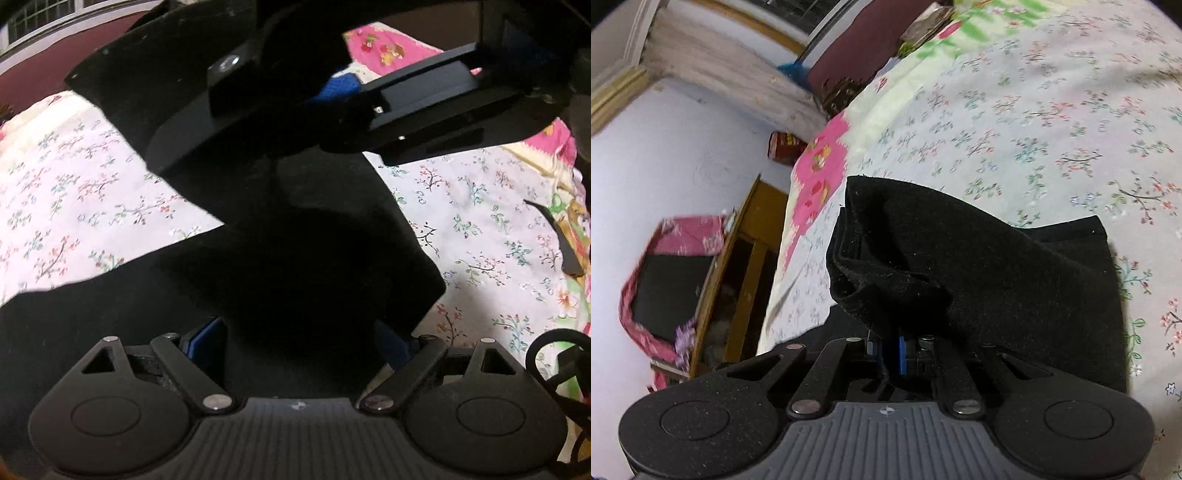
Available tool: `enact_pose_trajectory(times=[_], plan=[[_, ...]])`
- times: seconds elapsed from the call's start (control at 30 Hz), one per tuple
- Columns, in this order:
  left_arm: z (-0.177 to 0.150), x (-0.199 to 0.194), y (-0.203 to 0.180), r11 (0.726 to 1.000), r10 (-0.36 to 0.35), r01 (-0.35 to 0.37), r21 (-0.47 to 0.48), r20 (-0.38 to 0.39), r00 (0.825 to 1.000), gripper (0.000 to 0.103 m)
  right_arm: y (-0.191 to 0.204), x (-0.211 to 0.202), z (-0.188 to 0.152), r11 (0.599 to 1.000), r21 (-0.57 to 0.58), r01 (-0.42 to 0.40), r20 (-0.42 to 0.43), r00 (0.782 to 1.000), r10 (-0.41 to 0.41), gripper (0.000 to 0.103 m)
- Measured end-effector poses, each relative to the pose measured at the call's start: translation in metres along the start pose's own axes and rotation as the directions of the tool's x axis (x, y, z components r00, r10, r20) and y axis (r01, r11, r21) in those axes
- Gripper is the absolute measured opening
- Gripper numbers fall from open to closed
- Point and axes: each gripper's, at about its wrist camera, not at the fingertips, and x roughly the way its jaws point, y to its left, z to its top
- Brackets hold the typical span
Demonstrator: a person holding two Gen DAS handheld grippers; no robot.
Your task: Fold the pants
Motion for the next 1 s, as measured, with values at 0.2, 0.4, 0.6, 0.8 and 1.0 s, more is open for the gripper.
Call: enact_pose_trajectory(times=[0.2,0.4,0.6,0.8,1.0], plan=[[-0.019,-0.02,0.017,0.999,0.024,-0.024,-0.023,-0.002,1.0,0.097,0.025,0.026,-0.011,0.996,-0.088,-0.031,-0.123,0.992,0.02,0.0],[-0.041,-0.037,0.044,0.994,0.074,-0.075,-0.074,-0.015,0.997,0.097,0.043,0.053,-0.024,0.99,-0.137,-0.043,-0.189,0.982,0.016,0.0],[-0.055,-0.049,0.061,0.986,0.083,-0.085,-0.141,-0.018,0.996,0.097,0.058,0.076,-0.036,0.985,-0.164,-0.06,-0.26,0.966,0.016,0.0],[-0.057,-0.058,0.074,0.977,0.044,-0.043,-0.207,-0.002,0.999,0.097,0.05,0.061,-0.039,0.988,-0.155,-0.013,-0.244,0.969,-0.026,0.003],[-0.058,-0.057,0.081,0.974,0.034,-0.036,-0.223,-0.01,0.999,0.098,0.045,0.04,-0.027,0.966,-0.255,0.041,-0.197,0.976,-0.093,0.028]])
